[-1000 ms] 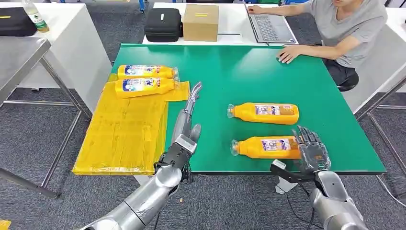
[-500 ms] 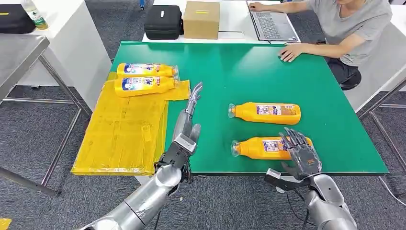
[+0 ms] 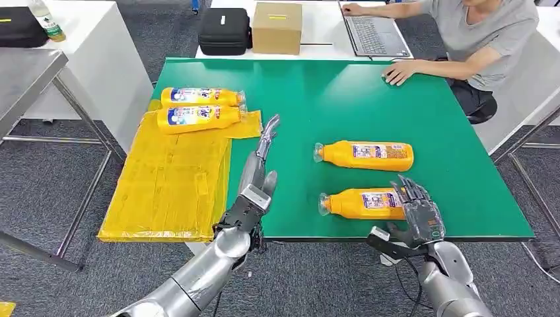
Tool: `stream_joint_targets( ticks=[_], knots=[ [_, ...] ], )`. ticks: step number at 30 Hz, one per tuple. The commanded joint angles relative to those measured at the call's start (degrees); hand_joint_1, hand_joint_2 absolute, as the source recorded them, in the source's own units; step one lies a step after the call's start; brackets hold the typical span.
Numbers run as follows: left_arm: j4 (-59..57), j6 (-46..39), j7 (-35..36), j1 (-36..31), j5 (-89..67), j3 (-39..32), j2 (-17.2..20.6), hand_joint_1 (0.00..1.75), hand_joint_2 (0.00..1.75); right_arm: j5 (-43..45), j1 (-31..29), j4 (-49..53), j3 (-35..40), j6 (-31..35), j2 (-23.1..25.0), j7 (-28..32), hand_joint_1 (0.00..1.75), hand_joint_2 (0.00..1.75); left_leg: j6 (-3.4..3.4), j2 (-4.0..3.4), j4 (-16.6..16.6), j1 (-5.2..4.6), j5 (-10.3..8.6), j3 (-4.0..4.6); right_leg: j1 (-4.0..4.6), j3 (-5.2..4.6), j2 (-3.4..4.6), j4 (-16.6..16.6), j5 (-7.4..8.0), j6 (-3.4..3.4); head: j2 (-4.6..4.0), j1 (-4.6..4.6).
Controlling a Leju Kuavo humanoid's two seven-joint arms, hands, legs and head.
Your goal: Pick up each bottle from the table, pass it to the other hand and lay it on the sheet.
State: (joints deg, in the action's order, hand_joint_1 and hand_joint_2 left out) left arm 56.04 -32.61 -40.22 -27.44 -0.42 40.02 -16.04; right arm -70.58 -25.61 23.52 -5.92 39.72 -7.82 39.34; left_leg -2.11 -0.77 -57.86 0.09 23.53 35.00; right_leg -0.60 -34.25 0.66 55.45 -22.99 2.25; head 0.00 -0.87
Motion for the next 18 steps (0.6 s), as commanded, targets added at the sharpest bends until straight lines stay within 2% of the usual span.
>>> stream_joint_targets(
  ticks=[1, 7, 11, 15, 16, 17, 18],
  knots=[
    [-4.83, 2.43, 0.22, -2.2, 0.83, -0.42, -0.31, 0.0, 0.0, 2.78, -1.27, -7.83, 0.14, -4.29, 0.82, 0.14, 0.0, 1.75, 0.16, 0.22, 0.11, 0.04, -0.05, -0.06, 0.04, 0.12, -0.21, -0.11, -0.02, -0.13, 0.0, 0.0],
    [-5.55, 3.2, 0.22, -2.64, 0.84, -0.28, -0.89, 0.0, 0.0, 0.33, -2.19, -8.68, 4.27, -8.81, -0.06, -0.45, 0.0, 1.75, 0.12, 0.17, 0.04, 0.02, 0.0, -0.05, 0.02, 0.1, -0.16, -0.04, -0.05, -0.1, 0.0, 0.0],
    [-5.62, 4.47, 0.22, -2.97, 1.01, -0.22, -1.02, 0.0, 0.0, -4.64, -3.45, -10.06, 8.99, -18.22, -1.65, -4.47, 0.0, 1.75, 0.13, 0.15, 0.07, 0.05, -0.02, -0.1, 0.05, 0.13, -0.15, -0.07, -0.02, -0.11, 0.0, 0.0],
    [-6.31, 4.88, 0.22, -3.58, 0.93, 0.0, -1.57, 0.0, 0.0, -4.8, -3.69, -9.92, 9.34, -21.8, -2.75, -4.04, 0.03, 1.75, 0.12, -0.02, 0.01, 0.04, 0.0, -0.2, 0.04, 0.17, -0.04, -0.04, 0.02, -0.09, 0.0, 0.0],
    [-6.53, 5.42, 0.22, -3.73, 1.09, 0.17, -1.81, 0.0, 0.0, -5.3, -3.34, -9.29, 9.95, -22.53, -3.16, -3.74, 1.43, 1.75, 0.08, -0.17, 0.01, 0.07, 0.09, -0.36, 0.08, 0.27, 0.11, -0.08, 0.02, -0.1, 0.0, -0.02],
    [-6.59, 5.17, 0.22, -3.79, 1.01, 0.19, -1.92, 0.0, 0.0, -5.06, -3.35, -9.4, 9.72, -22.97, -3.19, -4.09, 1.55, 1.75, 0.09, -0.05, 0.06, 0.07, 0.04, -0.37, 0.08, 0.3, -0.01, -0.14, 0.04, -0.12, 0.0, -0.02],
    [-6.59, 5.17, 0.22, -3.79, 1.01, 0.19, -1.92, 0.0, 0.0, -5.06, -3.35, -9.4, 9.72, -22.97, -3.19, -4.09, 1.55, 1.75, 0.17, -0.11, 0.0, 0.08, 0.18, -0.48, 0.09, 0.37, 0.03, -0.09, -0.05, -0.14, 0.0, 0.02]
  ],
)
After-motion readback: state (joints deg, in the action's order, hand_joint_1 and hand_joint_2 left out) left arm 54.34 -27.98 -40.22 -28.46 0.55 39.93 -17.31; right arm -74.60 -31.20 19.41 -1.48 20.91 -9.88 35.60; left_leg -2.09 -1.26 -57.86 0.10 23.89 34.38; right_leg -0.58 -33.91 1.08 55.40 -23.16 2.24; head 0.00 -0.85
